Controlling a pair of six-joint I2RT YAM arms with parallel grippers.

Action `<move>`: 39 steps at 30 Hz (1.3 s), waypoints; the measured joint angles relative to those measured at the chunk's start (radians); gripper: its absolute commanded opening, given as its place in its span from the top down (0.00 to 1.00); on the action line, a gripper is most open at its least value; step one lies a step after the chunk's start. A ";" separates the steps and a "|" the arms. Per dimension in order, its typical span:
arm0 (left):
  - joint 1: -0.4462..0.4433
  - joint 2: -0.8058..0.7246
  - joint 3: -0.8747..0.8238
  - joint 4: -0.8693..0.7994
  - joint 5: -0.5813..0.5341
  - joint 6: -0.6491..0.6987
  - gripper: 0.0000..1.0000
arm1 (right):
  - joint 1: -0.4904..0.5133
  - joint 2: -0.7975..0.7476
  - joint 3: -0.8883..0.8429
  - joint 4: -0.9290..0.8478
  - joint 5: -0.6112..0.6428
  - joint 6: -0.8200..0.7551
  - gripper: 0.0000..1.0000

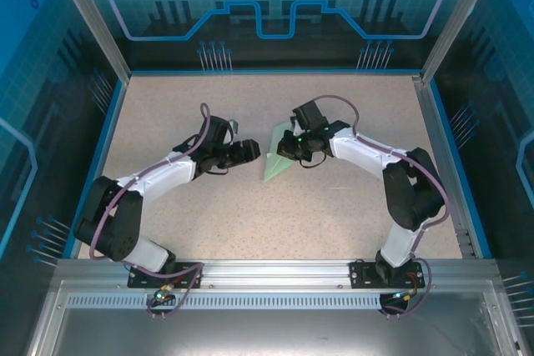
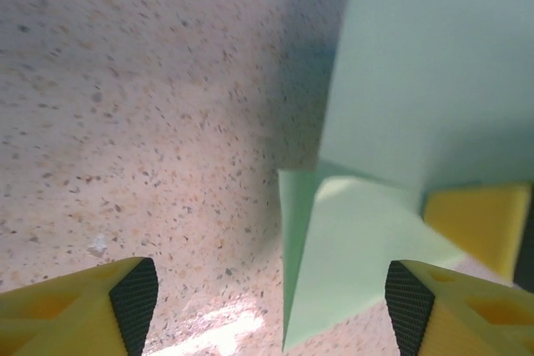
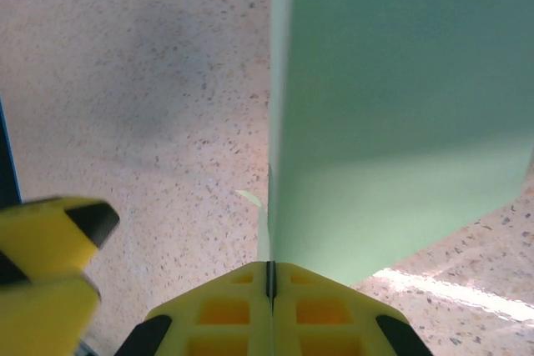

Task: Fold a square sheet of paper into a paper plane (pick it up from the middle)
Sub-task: Fourth fold the wing at the center of the table.

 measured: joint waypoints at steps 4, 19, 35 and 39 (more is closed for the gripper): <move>-0.060 0.001 -0.034 0.069 0.010 0.092 0.25 | 0.000 0.041 -0.001 0.008 0.010 0.073 0.97; -0.166 0.102 -0.224 0.526 -0.008 0.370 0.34 | -0.003 0.121 0.004 -0.060 0.033 0.287 0.98; -0.217 0.229 -0.289 0.799 -0.053 0.583 0.51 | -0.017 0.129 0.057 -0.103 -0.024 0.362 0.98; -0.217 0.261 -0.289 0.828 -0.071 0.618 0.57 | -0.018 0.129 0.069 -0.114 -0.039 0.365 0.99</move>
